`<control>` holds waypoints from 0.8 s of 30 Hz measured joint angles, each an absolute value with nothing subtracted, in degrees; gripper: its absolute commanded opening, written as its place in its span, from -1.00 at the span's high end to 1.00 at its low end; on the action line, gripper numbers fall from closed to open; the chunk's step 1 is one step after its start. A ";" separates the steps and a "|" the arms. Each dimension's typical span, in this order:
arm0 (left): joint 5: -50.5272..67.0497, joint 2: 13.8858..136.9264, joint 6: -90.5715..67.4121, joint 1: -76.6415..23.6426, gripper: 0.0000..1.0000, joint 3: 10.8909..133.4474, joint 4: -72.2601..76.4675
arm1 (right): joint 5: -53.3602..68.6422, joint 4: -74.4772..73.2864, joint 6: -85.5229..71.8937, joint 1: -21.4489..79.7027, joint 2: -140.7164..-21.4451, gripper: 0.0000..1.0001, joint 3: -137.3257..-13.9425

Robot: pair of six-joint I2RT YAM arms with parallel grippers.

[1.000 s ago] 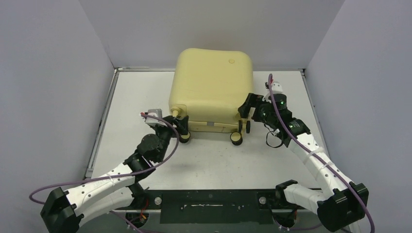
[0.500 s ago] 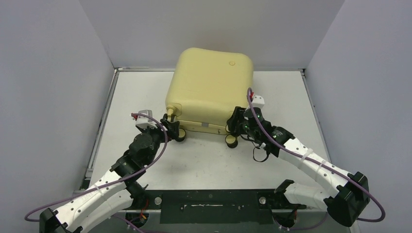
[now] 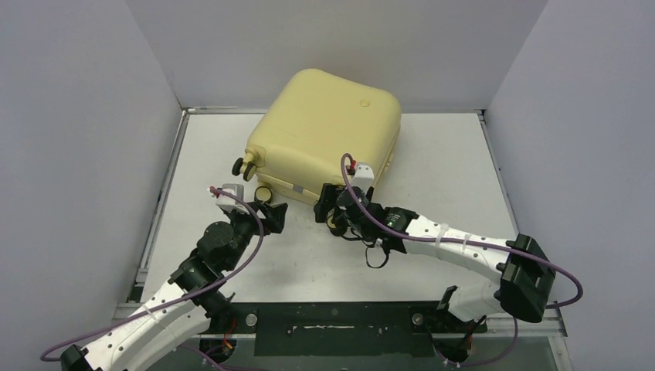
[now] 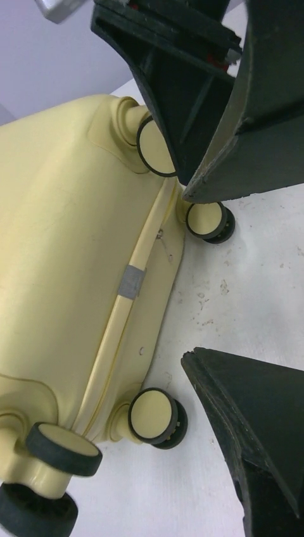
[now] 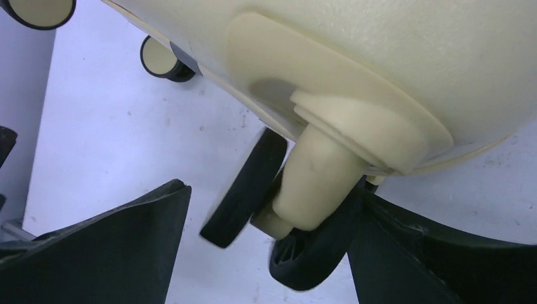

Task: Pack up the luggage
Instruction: Zip the luggage at the center of the board.

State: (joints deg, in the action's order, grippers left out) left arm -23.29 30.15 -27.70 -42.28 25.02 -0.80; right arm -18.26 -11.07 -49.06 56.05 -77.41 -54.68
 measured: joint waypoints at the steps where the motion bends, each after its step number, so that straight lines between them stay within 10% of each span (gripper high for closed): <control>1: -22.68 30.11 -27.38 -42.28 -0.63 24.23 0.01 | -17.82 -12.08 -48.51 56.49 -77.58 -0.83 -54.63; 8: -19.86 31.92 -26.41 -42.28 -0.61 16.23 9.47 | -15.77 -18.41 -40.66 50.94 -67.77 -0.90 -54.92; 14: -22.37 32.29 -26.94 -42.26 -0.61 14.59 15.86 | -4.40 -15.62 -36.71 19.86 -60.86 -0.90 -58.59; 24: -25.69 31.03 -31.83 -42.15 -0.62 15.90 14.68 | 6.55 0.67 -41.39 4.23 -82.11 -0.93 -65.78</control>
State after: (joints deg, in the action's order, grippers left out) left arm -25.69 31.03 -31.83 -42.15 15.90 14.68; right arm 6.55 0.67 -41.39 4.23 -82.11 -65.78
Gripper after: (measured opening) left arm 0.809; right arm 0.957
